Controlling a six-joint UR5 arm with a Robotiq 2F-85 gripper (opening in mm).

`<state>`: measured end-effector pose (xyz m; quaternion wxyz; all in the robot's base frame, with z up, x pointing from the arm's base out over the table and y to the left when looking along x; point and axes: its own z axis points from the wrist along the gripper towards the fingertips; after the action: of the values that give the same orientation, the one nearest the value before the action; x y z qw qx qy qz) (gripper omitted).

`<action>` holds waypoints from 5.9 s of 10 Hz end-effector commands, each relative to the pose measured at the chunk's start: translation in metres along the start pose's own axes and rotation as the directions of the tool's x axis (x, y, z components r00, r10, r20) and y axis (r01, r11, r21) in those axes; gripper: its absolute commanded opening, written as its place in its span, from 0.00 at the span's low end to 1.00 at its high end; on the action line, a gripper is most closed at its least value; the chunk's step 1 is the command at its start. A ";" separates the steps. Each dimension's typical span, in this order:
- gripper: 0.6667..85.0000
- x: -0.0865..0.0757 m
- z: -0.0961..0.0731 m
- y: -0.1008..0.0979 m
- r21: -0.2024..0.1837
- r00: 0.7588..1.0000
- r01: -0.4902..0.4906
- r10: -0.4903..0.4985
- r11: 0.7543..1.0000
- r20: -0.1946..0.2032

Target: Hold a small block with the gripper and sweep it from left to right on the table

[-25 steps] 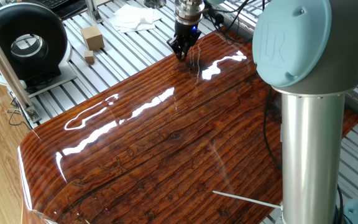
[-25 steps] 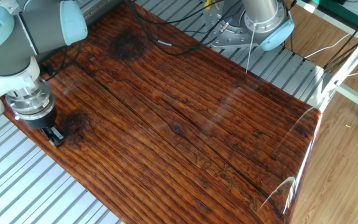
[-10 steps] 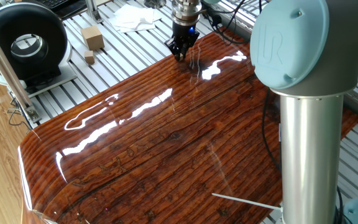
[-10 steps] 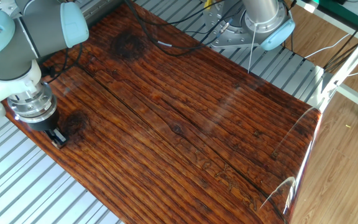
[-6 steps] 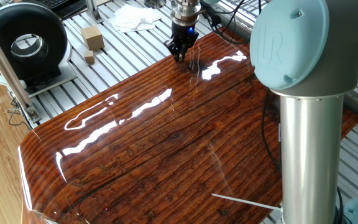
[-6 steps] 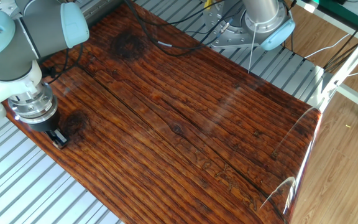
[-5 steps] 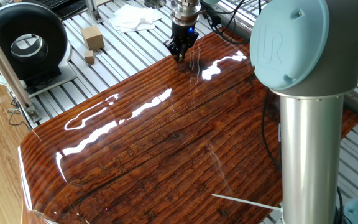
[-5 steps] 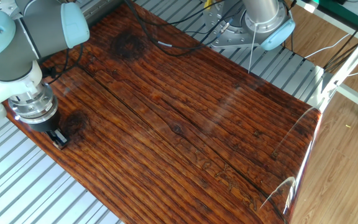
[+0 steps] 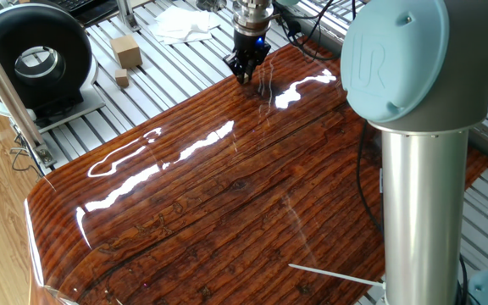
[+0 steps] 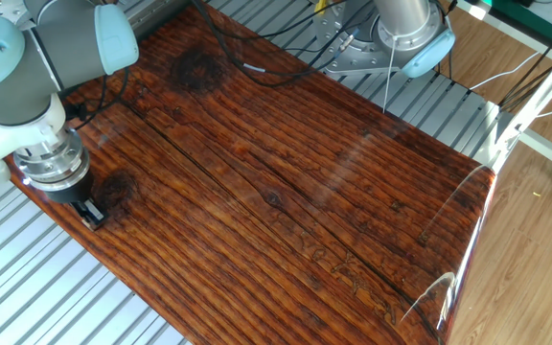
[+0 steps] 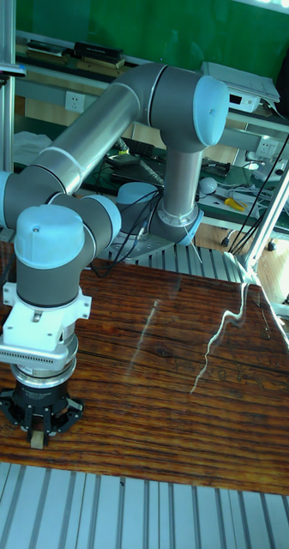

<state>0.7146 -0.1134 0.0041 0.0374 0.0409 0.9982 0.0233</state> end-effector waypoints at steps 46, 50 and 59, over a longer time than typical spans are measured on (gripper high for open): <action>0.00 -0.004 0.005 0.026 -0.013 0.999 -0.051 0.051 0.999 0.005; 0.00 -0.001 -0.007 0.033 -0.011 0.998 -0.057 0.057 0.998 -0.005; 0.00 -0.003 -0.002 0.026 0.012 0.999 -0.046 0.046 0.999 -0.001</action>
<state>0.7179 -0.0871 0.0069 0.0333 0.0626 0.9973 0.0168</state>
